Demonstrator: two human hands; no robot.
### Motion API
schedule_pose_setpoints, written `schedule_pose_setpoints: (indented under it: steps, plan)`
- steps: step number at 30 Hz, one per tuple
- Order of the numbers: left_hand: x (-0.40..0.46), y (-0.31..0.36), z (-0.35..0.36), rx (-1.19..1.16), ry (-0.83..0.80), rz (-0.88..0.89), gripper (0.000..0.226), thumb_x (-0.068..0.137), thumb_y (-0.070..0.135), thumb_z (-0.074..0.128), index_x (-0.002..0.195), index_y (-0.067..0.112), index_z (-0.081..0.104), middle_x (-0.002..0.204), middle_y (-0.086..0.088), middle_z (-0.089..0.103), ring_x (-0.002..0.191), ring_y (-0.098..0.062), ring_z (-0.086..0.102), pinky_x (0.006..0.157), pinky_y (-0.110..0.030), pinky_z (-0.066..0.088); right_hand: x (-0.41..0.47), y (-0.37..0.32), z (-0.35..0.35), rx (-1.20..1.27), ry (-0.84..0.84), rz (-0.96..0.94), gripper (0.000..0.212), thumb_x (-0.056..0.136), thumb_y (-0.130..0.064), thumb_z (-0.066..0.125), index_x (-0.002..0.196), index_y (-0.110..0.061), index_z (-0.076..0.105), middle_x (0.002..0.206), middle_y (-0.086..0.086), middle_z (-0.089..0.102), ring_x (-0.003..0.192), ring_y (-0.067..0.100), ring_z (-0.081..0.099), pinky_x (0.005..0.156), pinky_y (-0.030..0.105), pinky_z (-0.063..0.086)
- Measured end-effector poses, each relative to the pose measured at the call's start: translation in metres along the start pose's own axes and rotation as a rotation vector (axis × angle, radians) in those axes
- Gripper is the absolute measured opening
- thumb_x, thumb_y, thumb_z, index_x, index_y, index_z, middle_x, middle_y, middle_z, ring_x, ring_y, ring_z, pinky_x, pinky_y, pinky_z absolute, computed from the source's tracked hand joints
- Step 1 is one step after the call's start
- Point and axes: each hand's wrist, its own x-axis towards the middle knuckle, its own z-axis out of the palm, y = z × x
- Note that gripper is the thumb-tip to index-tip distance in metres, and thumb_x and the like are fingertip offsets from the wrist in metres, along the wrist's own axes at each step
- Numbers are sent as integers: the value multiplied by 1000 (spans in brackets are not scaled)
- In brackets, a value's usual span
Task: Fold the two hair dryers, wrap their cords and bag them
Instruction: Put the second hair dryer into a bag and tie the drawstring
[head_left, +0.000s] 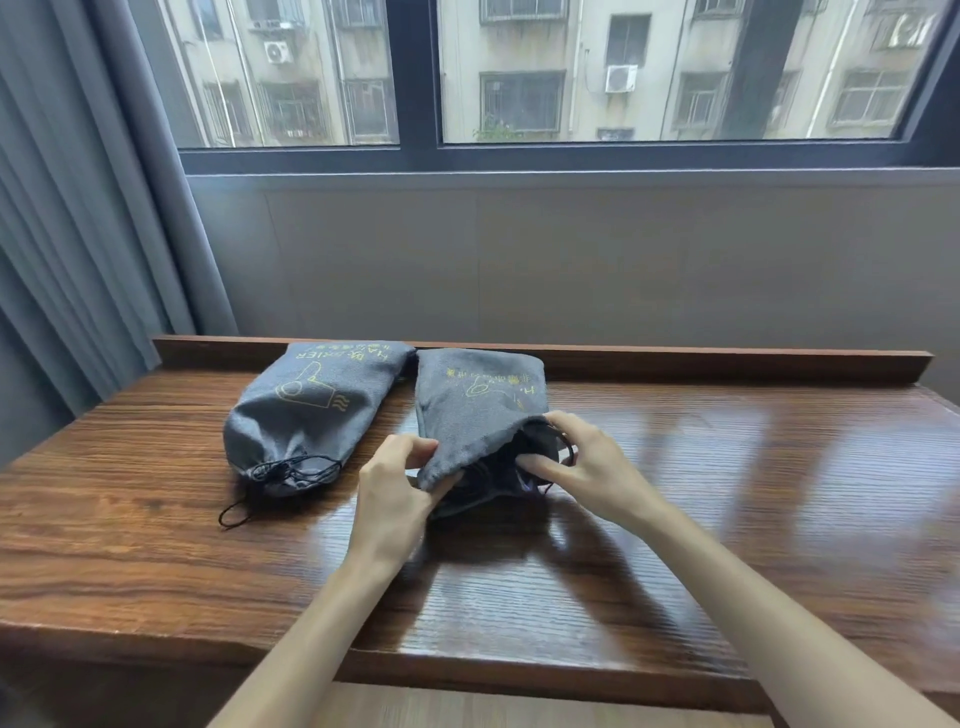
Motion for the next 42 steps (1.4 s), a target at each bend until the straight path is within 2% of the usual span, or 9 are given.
schedule_pose_setpoints:
  steps: [8,12,14,17,23,29,34,38,42]
  plan:
    - [0,-5,-6,-9,-149,63,51,70,-14,70,112,15,69,108,6,65,103,-6,62,80,-12,53,11,-2,4,-97,206,86,22,81,-27,72,76,-18,52,66,-10,57,64,10,52,59,26,39]
    - [-3,-5,-13,52,-130,4,39,73,5,78,108,17,65,99,4,67,89,-9,65,69,-18,54,7,-5,-13,-99,53,185,26,79,-35,72,85,-16,55,82,6,60,71,15,56,58,26,44]
    - [-2,-4,-17,85,-153,-96,28,75,18,80,99,18,66,85,5,70,78,-10,67,71,-26,55,4,-9,-27,155,-70,267,21,83,-23,70,94,-11,57,88,13,62,74,17,62,54,32,54]
    - [-1,-7,-19,65,-210,-197,20,77,22,78,95,17,70,80,2,74,75,-12,71,74,-32,58,1,-8,-43,412,-56,261,3,88,0,59,91,-1,60,85,19,62,77,22,66,64,43,60]
    - [1,1,-16,-113,-245,-208,8,89,10,66,92,13,72,80,-4,76,57,-11,70,53,-14,51,4,-6,-20,-49,-107,-26,11,86,-14,66,94,-18,60,79,-1,61,73,12,60,63,21,47]
    - [3,-3,-24,-293,-289,-275,19,87,-1,65,94,15,74,80,-10,76,70,-27,74,59,-30,58,1,-3,-21,-225,-303,-79,41,76,-27,70,115,-25,57,101,-4,58,90,6,60,66,6,40]
    - [6,-7,-30,-205,-376,-219,30,79,2,65,104,15,75,86,-1,77,76,-26,73,65,-29,57,-3,3,-23,-309,-50,-140,13,82,-21,72,88,-13,64,80,-4,63,71,11,58,64,28,44]
    - [9,0,-29,-115,-408,-158,36,75,16,62,109,21,74,86,-1,76,69,-20,71,70,-35,58,-2,0,-18,-427,106,-82,27,85,-32,67,72,-16,50,65,0,61,65,28,58,62,40,47]
    - [7,6,-26,-185,-312,-205,33,82,2,67,93,33,70,81,-2,75,66,-17,71,63,-30,57,-1,6,-16,-520,156,10,37,90,-50,52,73,-17,56,66,-3,70,58,21,65,64,38,52]
